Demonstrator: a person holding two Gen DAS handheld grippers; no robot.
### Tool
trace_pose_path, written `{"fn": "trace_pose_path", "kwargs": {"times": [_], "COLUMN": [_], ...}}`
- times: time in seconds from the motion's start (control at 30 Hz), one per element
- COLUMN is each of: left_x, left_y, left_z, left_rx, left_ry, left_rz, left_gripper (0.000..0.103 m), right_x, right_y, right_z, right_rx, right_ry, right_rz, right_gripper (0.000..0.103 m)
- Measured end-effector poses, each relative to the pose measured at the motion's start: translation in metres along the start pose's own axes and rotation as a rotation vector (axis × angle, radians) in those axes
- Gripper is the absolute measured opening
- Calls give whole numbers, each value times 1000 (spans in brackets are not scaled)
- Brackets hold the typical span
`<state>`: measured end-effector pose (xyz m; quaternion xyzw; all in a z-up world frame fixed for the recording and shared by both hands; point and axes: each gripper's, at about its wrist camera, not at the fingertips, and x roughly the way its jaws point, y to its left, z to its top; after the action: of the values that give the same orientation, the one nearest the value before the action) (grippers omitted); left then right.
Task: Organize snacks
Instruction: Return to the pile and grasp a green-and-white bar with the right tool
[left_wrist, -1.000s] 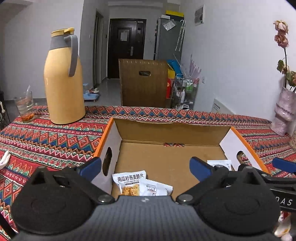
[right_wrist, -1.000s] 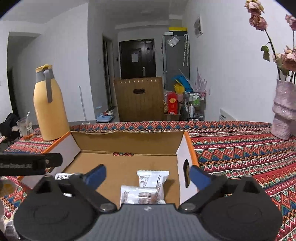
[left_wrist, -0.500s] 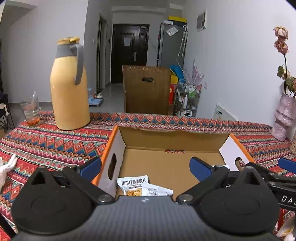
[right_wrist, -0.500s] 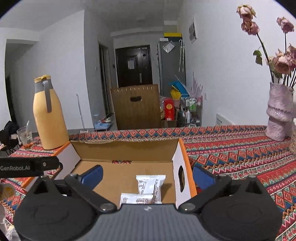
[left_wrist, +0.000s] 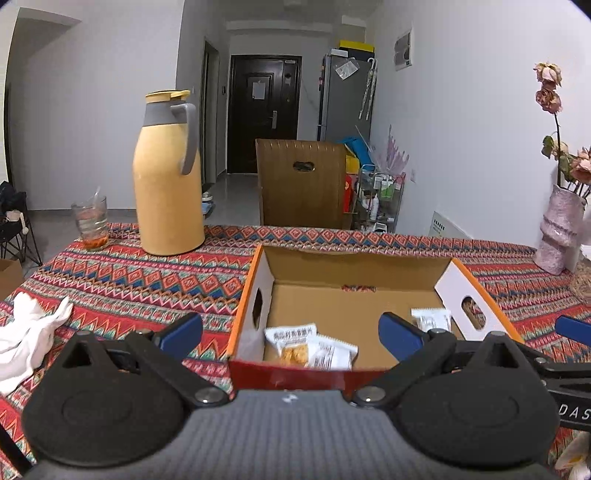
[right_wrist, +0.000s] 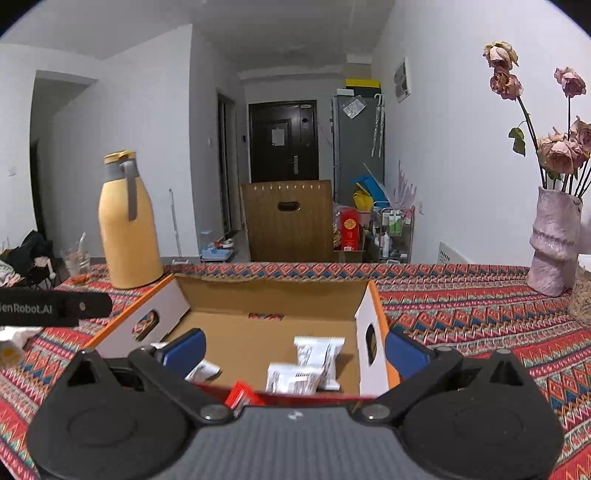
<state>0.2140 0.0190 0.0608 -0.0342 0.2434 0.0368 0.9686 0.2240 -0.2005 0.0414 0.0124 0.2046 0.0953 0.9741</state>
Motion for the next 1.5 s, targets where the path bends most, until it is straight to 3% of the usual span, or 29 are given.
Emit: {"fn": "trace_pose_path", "kwargs": {"times": [0.4, 0.6, 0.67, 0.77, 0.97, 1.17, 1.5], "left_x": [-40, -50, -52, -54, -57, -59, -57], "left_y": [28, 44, 49, 57, 66, 70, 67], "left_z": [-53, -73, -77, -82, -88, -91, -95], "left_rx": [-1, -10, -16, -22, -36, -44, -49], "left_ry": [60, 88, 94, 103, 108, 110, 132], "left_rz": [3, 15, 19, 22, 15, -4, -22], "left_gripper": [103, 103, 103, 103, 103, 103, 103], "right_x": [-39, -47, -47, -44, -39, -30, -38], "right_y": [33, 64, 74, 87, 106, 116, 119], "right_z": [-44, -60, -65, -69, -79, -88, -90], "right_rx": [-63, -121, -141, -168, -217, -267, -279], "right_ry": [59, 97, 112, 146, 188, 219, 187], "right_rz": [57, 112, 133, 168, 189, 149, 119], "right_gripper": [102, 81, 67, 53, 47, 45, 36]}}
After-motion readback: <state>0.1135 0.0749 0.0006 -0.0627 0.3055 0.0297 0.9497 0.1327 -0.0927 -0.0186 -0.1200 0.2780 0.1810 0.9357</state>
